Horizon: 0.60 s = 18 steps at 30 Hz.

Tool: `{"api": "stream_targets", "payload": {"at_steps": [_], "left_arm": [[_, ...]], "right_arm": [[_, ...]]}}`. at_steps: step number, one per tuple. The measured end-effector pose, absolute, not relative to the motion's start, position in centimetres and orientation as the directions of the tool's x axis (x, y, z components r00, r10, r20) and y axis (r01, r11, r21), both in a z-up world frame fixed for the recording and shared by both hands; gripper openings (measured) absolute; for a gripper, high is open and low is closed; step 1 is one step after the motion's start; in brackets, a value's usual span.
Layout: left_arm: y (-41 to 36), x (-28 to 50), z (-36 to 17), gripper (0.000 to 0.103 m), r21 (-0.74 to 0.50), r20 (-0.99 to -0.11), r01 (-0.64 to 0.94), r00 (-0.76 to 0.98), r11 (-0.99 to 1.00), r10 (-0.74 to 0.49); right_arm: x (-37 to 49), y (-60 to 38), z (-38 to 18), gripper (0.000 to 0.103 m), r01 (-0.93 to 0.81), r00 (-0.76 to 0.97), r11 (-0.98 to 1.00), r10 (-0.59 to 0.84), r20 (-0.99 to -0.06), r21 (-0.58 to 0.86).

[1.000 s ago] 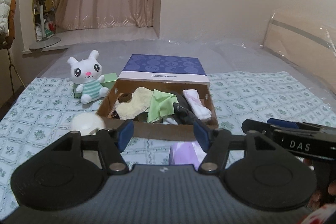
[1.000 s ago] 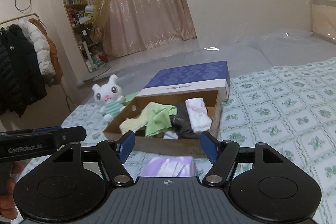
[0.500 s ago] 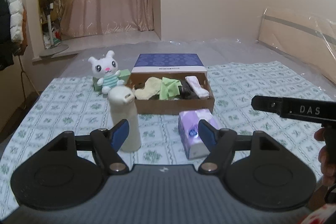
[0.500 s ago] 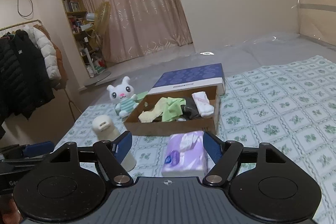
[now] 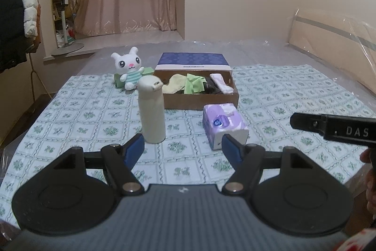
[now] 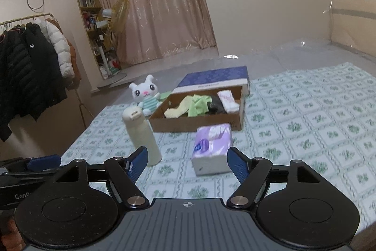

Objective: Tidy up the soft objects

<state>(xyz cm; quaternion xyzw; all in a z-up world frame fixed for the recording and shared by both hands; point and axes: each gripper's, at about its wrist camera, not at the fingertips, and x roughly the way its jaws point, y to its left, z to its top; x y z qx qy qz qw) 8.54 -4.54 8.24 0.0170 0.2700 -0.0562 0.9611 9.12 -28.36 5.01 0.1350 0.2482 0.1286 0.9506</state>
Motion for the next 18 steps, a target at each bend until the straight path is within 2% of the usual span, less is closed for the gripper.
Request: {"api": "stream_targets", "payload": {"at_steps": [18], "left_arm": [[-2.7,4.3,5.2,0.071,-0.006,-0.565,0.085,0.822,0.996,-0.074]], "right_arm": [[4.4,-25.1,1.5,0.074,-0.203,0.786,0.939,0.326,-0.525,0.279]]}}
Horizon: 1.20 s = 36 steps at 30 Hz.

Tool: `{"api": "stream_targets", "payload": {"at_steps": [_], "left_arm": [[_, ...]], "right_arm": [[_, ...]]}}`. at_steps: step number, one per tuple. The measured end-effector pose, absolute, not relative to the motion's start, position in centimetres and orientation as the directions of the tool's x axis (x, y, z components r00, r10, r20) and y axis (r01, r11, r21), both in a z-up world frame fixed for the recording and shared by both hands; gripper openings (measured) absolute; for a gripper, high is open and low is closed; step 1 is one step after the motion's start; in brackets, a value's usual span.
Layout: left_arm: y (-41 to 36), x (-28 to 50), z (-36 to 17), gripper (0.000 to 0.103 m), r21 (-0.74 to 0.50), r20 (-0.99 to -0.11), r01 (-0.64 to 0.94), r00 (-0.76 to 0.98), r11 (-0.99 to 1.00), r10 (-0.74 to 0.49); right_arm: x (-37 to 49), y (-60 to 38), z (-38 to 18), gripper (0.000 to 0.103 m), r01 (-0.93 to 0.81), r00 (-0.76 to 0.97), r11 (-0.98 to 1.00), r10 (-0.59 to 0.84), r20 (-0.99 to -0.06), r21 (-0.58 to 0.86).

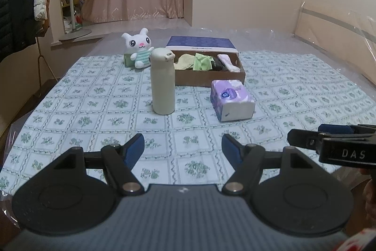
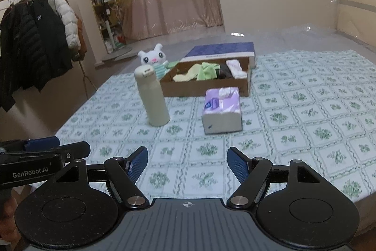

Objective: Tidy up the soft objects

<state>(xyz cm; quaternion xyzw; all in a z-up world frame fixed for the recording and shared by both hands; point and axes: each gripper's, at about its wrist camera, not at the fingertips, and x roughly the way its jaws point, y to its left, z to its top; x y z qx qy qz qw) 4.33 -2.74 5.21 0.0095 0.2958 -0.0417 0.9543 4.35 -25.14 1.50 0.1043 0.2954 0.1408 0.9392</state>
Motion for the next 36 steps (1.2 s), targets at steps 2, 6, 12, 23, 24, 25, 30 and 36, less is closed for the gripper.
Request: {"api": "stream_targets", "payload": {"at_steps": [2,6,12,23,24,25,30,36], "left_arm": [[-2.6,3.8,5.0,0.071,-0.013,-0.566,0.089,0.82,0.996,-0.08],[-2.6,2.9,4.3,0.071,-0.017,-0.573,0.098,0.814,0.995,-0.09],[-2.7,2.2,3.6,0.071,0.001,-0.583,0.088,0.81,0.996,-0.071],[-3.5,2.1,2.8,0.071,0.012,-0.604,0.103,0.794,0.995,-0.075],[-3.6,2.1,2.8,0.071,0.014,-0.604,0.106,0.793,0.994,-0.077],[-3.7,2.2,2.7,0.071,0.015,-0.605,0.109,0.792,0.994,-0.078],[-4.0,2.4,2.3,0.071,0.012,-0.613,0.119,0.785,0.993,-0.086],[-4.0,2.5,2.0,0.071,0.011,-0.617,0.124,0.781,0.992,-0.09]], "right_arm": [[4.0,-24.9,1.2,0.074,-0.202,0.779,0.94,0.324,-0.537,0.273],[3.0,-24.7,0.8,0.074,-0.203,0.769,0.942,0.322,-0.552,0.266],[1.9,-24.6,0.7,0.074,-0.202,0.763,0.947,0.312,-0.567,0.249],[1.7,-25.4,-0.1,0.074,-0.182,0.755,0.946,0.308,-0.578,0.266],[1.7,-25.5,-0.3,0.074,-0.18,0.753,0.946,0.308,-0.581,0.268],[1.7,-25.6,-0.5,0.074,-0.179,0.751,0.946,0.308,-0.583,0.27],[2.0,-25.9,-1.2,0.074,-0.171,0.742,0.945,0.309,-0.595,0.278],[2.2,-25.9,-1.5,0.074,-0.168,0.739,0.945,0.31,-0.598,0.282]]}}
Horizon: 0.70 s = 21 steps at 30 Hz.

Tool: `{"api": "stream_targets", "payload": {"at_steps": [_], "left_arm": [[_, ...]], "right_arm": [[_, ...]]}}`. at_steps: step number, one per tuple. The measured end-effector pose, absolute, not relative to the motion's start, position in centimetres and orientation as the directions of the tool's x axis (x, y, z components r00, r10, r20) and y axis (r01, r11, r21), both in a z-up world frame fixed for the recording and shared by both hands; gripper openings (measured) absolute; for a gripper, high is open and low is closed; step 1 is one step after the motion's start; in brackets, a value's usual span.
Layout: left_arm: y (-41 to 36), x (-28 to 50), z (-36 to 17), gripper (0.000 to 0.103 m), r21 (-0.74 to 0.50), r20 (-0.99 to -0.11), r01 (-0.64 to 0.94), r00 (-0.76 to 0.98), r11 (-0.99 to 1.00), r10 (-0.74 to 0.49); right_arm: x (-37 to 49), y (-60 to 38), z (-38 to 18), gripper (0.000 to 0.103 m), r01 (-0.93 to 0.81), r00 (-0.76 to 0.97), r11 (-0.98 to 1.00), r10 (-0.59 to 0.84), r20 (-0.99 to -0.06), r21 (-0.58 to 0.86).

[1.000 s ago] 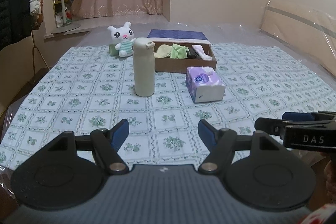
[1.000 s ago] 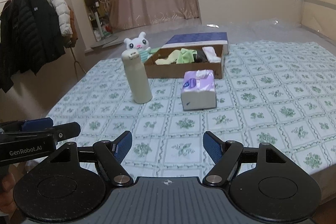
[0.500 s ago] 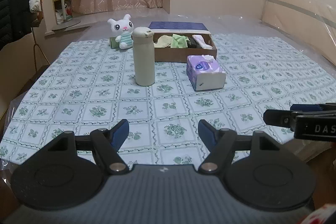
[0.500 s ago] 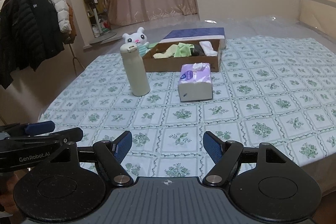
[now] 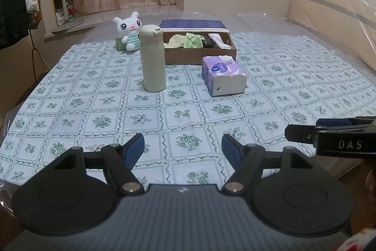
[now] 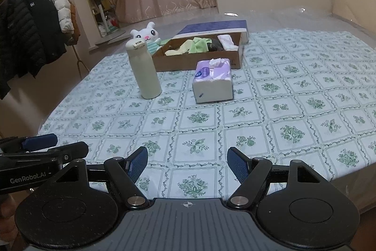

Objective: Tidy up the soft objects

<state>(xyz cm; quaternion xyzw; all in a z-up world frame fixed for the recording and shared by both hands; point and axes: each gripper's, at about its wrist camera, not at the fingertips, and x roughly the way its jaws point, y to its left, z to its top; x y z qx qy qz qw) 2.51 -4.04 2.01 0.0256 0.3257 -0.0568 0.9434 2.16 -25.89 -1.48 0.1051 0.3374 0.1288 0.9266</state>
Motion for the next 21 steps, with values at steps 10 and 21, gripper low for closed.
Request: {"api": "stream_targets", "payload": {"at_steps": [10,21], "left_arm": [[-3.91,2.54,1.98,0.071,0.01,-0.619,0.12,0.781,0.993,-0.088],[-3.96,2.53,2.04,0.071,0.008,-0.617,0.126,0.782,0.992,-0.094]], "right_arm": [[2.32,-25.7,-1.71,0.074,-0.17,0.739,0.944,0.313,-0.597,0.284],[2.29,-25.57,-1.61,0.074,-0.174,0.739,0.943,0.316,-0.596,0.285]]}}
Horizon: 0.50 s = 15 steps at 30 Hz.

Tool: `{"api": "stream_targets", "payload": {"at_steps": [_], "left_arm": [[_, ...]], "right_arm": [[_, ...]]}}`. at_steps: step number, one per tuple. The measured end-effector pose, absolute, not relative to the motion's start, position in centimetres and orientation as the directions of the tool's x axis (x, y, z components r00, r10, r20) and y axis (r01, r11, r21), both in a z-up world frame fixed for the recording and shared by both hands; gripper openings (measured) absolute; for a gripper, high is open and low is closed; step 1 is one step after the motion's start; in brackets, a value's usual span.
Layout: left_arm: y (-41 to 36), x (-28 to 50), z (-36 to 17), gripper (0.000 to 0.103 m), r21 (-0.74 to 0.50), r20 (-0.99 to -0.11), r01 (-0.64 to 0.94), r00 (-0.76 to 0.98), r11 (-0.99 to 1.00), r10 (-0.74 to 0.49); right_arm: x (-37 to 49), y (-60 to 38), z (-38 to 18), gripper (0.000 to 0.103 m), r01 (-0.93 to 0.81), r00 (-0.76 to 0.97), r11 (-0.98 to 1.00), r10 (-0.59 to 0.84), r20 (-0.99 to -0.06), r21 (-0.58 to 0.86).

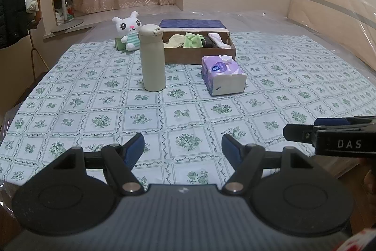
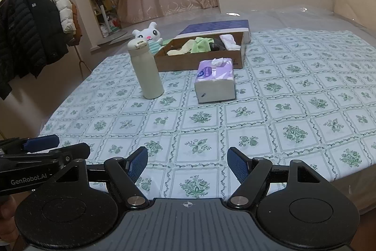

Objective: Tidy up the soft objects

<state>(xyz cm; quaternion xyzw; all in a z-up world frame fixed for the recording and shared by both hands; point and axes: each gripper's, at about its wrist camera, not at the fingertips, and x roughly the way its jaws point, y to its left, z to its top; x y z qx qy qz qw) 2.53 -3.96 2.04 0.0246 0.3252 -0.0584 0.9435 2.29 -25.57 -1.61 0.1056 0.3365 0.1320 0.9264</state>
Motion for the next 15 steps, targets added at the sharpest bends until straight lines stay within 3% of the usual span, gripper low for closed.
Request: {"api": "stream_targets", "payload": {"at_steps": [15], "left_arm": [[-3.91,2.4,2.21,0.071,0.006,-0.612,0.13,0.784,0.991,-0.099]], "right_arm": [[2.25,-25.45,-1.59,0.074,-0.177,0.738,0.942,0.319,-0.594,0.286]]}}
